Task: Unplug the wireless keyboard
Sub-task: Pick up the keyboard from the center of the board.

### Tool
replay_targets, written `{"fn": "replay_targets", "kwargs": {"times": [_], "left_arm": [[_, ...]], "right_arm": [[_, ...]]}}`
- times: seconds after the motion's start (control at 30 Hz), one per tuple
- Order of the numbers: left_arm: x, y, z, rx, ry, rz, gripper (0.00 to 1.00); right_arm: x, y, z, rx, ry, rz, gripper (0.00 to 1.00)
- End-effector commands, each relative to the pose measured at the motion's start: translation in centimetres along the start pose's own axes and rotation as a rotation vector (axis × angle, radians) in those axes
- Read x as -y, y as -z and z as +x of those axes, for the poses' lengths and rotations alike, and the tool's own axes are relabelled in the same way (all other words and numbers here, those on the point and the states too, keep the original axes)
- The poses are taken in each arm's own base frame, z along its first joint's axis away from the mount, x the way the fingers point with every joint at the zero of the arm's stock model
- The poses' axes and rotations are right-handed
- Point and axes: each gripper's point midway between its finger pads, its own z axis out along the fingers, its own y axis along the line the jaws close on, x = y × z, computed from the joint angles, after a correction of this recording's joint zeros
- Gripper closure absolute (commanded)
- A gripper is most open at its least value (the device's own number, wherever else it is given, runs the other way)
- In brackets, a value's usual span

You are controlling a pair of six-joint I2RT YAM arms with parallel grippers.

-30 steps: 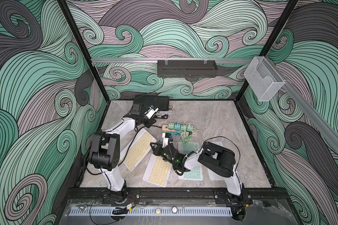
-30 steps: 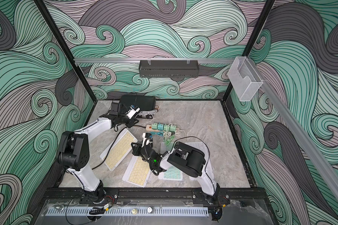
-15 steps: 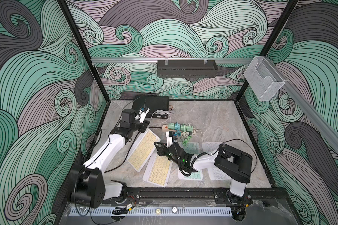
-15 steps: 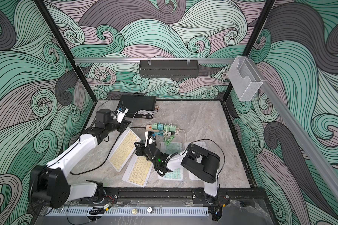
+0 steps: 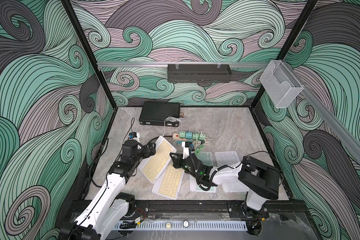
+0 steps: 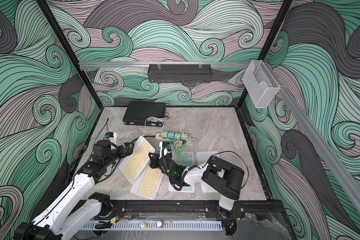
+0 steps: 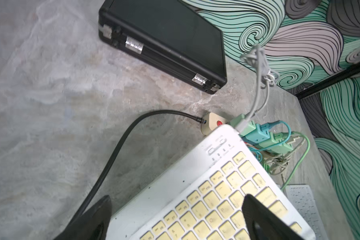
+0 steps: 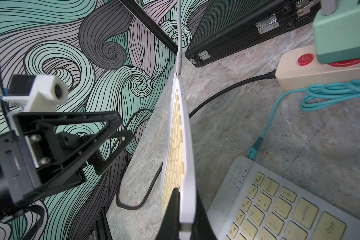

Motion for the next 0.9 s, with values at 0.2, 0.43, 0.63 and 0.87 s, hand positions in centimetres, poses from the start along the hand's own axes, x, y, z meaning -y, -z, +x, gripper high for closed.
{"fn": "replay_targets", "kwargs": {"times": [0.2,0.43,0.63,0.87], "left_arm": [[-5.0,0.2,4.7,-0.205,0.543,-0.402,0.01],[-7.2,0.7,7.1,-0.209,0.668,-0.533,0.01],[-8.7,0.7,9.7,-0.231,0.718,-0.605,0.02],[-10.9,-0.2,9.7,-0.194,0.665,-0.738,0.01]], "right_arm": [[1.2,2.1,-2.2,0.05,0.099,0.088,1.0],[1.6,2.3,-2.4,0.058,0.109,0.101,1.0],[1.5,2.1,-2.3,0.058,0.11,0.098,1.0],[1.6,2.2,-2.3,0.06,0.107,0.099,1.0]]}}
